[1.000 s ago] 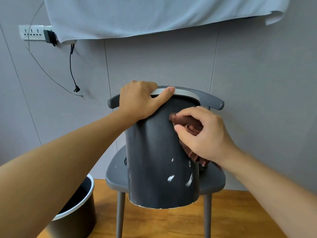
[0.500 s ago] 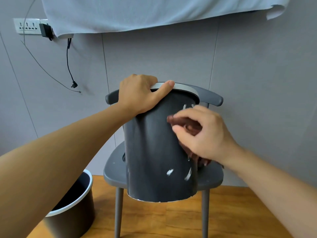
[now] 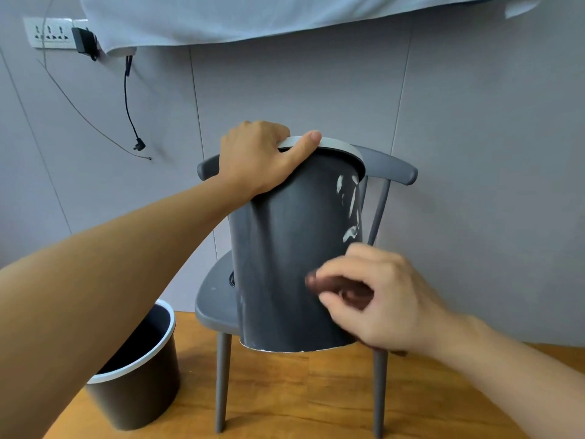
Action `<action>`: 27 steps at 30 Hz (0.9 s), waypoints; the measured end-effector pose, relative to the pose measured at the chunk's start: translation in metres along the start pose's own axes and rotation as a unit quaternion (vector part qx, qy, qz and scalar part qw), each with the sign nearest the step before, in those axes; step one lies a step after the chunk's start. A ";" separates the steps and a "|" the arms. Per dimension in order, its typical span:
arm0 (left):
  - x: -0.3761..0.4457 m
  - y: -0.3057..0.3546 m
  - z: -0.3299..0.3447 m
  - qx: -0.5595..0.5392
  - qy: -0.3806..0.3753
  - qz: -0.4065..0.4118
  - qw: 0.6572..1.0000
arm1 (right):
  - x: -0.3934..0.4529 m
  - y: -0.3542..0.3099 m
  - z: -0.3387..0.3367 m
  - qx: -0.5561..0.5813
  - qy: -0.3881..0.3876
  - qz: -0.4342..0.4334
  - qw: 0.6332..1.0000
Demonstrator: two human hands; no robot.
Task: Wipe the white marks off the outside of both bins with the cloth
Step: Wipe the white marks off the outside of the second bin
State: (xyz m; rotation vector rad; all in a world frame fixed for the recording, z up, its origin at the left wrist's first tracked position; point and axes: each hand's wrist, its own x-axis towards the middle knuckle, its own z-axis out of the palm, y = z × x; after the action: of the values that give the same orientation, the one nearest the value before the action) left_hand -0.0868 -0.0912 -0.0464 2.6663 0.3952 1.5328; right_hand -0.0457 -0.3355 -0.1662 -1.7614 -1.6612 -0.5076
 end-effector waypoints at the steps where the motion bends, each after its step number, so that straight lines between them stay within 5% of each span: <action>1: 0.000 0.000 0.000 0.001 0.000 0.001 1.000 | 0.008 0.001 -0.002 0.005 0.031 0.017 0.999; 5: 0.000 0.001 0.002 0.007 0.002 0.005 1.000 | 0.019 0.002 0.000 -0.003 0.087 0.049 0.995; 13: 0.001 0.000 0.001 -0.004 0.004 0.001 1.000 | -0.042 -0.013 0.008 0.014 -0.067 0.017 0.998; 20: -0.001 0.006 0.001 -0.001 0.006 0.016 1.000 | 0.007 -0.005 -0.003 0.008 0.079 0.065 0.995; 27: -0.003 0.003 -0.002 -0.021 0.004 0.015 1.000 | -0.049 -0.016 0.012 0.015 -0.076 0.010 0.997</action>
State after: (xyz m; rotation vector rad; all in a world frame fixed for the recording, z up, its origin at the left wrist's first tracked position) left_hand -0.0898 -0.0947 -0.0476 2.6477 0.3227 1.5421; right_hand -0.0687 -0.3633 -0.2042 -1.8315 -1.7441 -0.3455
